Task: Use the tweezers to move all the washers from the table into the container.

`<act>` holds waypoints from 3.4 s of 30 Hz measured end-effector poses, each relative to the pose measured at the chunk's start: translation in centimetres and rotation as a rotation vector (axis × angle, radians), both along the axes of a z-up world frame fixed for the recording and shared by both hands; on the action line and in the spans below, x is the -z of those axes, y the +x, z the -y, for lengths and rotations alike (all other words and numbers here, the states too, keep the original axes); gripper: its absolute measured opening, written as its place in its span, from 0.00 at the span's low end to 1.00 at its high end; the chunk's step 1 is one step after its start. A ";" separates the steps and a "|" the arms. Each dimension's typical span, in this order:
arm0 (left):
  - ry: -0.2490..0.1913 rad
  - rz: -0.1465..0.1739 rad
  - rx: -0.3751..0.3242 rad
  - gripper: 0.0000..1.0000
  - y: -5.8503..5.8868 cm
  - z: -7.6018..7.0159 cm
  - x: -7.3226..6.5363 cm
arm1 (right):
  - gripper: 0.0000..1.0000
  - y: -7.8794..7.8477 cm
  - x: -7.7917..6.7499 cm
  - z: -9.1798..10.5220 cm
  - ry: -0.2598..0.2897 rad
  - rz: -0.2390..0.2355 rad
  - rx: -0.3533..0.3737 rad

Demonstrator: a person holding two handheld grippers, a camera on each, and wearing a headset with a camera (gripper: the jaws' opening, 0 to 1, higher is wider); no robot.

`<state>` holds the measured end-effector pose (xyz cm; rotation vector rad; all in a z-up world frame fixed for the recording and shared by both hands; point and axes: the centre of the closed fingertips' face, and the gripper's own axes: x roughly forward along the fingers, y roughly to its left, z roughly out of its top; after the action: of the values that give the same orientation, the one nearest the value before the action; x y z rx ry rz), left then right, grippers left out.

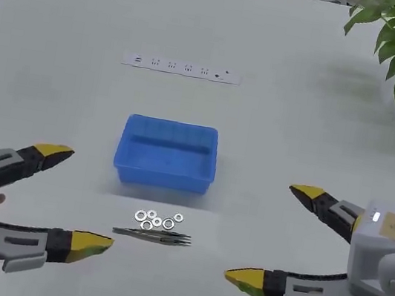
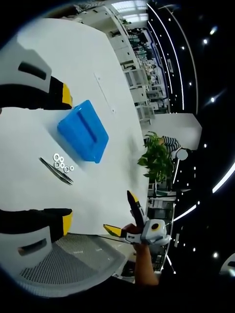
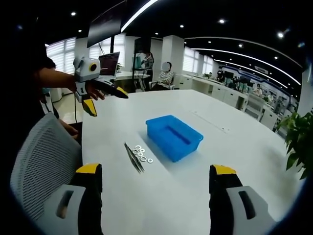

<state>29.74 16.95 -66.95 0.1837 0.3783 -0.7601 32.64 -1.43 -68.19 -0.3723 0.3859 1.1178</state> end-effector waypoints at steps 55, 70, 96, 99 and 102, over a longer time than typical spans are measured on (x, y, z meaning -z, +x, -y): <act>0.200 -0.116 0.282 0.30 0.9 1.5 6.1 | 0.35 -0.5 4.4 -3.9 -0.204 0.012 -0.424; 0.299 -0.167 0.379 0.24 1.0 2.1 8.8 | 0.29 -0.6 7.0 -6.1 -0.269 -0.004 -0.530; 0.432 -0.239 0.511 0.14 1.1 2.6 12.7 | 0.18 -0.4 11.2 -8.8 -0.331 -0.078 -0.590; 0.437 -0.241 0.513 0.14 1.3 2.7 12.9 | 0.18 -0.5 11.4 -9.1 -0.322 -0.096 -0.593; 0.449 -0.242 0.525 0.13 1.1 2.9 13.2 | 0.17 -0.7 11.6 -9.4 -0.319 -0.104 -0.598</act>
<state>30.89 14.01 -80.12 0.6337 0.7463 -1.2136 31.94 7.96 -79.79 -0.7443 0.5682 1.6681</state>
